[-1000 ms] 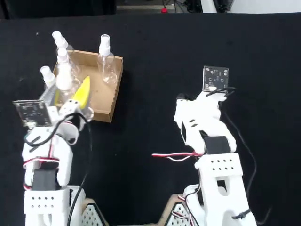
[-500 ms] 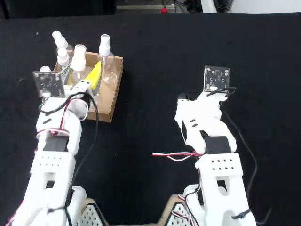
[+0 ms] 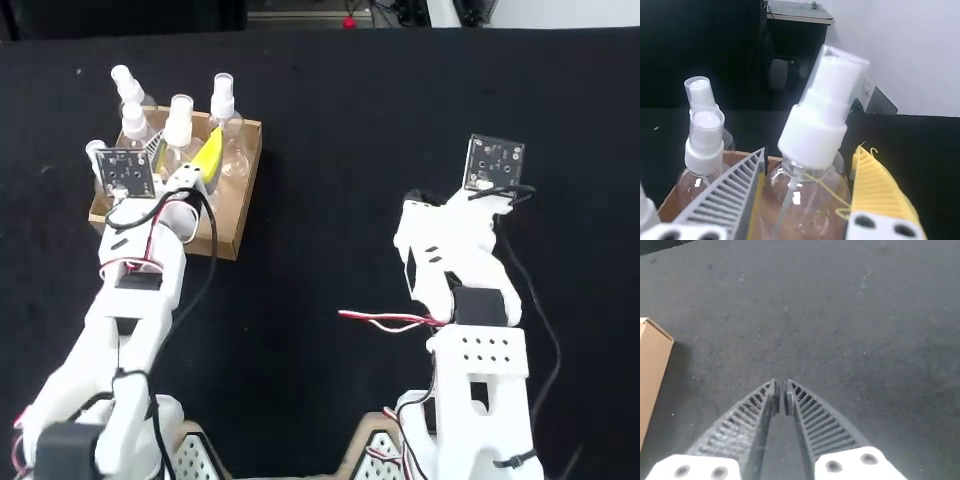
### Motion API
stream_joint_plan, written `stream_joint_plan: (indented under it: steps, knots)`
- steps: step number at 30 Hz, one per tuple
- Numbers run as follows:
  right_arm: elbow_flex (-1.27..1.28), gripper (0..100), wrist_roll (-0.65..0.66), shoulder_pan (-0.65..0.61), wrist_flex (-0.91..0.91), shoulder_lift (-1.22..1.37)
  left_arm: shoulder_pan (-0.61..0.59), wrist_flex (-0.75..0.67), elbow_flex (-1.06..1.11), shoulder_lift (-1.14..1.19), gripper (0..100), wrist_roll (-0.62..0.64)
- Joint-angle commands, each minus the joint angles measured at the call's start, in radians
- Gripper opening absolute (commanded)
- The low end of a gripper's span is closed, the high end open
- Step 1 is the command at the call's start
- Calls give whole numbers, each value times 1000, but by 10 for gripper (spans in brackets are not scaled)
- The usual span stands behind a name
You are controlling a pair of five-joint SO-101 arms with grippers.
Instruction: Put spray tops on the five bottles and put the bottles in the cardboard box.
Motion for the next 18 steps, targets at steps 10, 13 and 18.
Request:
stream_joint_plan:
  steps: [10,13,18]
  knots:
    - [-62,26,-6,15,-21,-13,38,-233,-21,152,255,5]
    - [-62,26,-8,15,-25,-13,38,-233,-28,178,255,5]
    - [-62,26,-9,9,-26,-13,33,-235,-28,212,255,5]
